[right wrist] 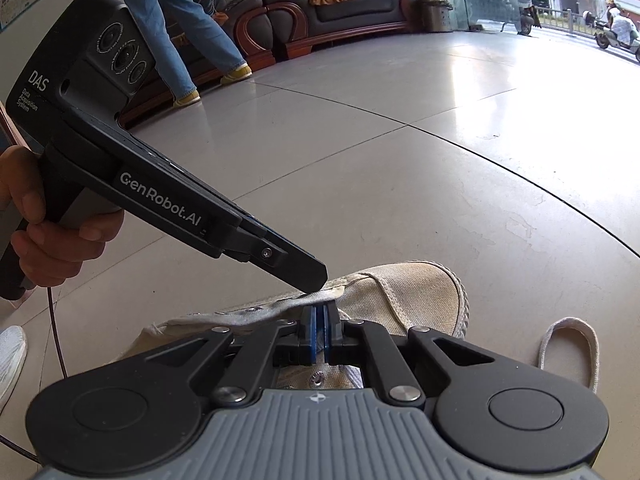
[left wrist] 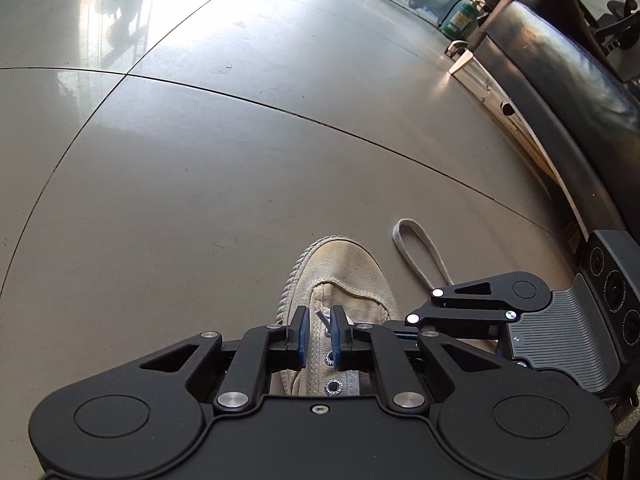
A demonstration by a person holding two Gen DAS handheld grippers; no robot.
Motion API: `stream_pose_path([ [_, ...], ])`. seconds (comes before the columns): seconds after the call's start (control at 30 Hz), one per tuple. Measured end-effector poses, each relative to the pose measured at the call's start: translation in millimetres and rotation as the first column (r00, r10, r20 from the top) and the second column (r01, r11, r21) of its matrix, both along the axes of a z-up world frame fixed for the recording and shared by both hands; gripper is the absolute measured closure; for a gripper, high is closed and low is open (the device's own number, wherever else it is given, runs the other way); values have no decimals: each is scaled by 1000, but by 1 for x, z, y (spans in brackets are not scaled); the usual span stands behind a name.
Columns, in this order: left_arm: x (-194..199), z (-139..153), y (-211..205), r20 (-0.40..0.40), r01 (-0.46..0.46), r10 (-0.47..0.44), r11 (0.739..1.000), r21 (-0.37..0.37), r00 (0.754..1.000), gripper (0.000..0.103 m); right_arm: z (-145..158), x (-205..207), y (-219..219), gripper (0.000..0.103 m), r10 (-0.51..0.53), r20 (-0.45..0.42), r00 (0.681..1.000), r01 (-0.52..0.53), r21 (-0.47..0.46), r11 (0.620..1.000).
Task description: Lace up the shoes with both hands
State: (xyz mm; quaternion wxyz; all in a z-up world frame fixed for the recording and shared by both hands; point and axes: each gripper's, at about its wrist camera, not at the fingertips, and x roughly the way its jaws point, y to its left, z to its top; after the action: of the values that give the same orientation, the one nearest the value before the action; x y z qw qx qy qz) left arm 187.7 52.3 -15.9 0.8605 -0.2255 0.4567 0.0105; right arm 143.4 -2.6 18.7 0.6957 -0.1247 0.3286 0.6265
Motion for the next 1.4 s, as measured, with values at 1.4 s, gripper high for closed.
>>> stream_pose_path([
  [1.4,-14,36,-86,18,66,-150,538,840,989,103,6,-81,8,84,89,259,962,-59,-121,991],
])
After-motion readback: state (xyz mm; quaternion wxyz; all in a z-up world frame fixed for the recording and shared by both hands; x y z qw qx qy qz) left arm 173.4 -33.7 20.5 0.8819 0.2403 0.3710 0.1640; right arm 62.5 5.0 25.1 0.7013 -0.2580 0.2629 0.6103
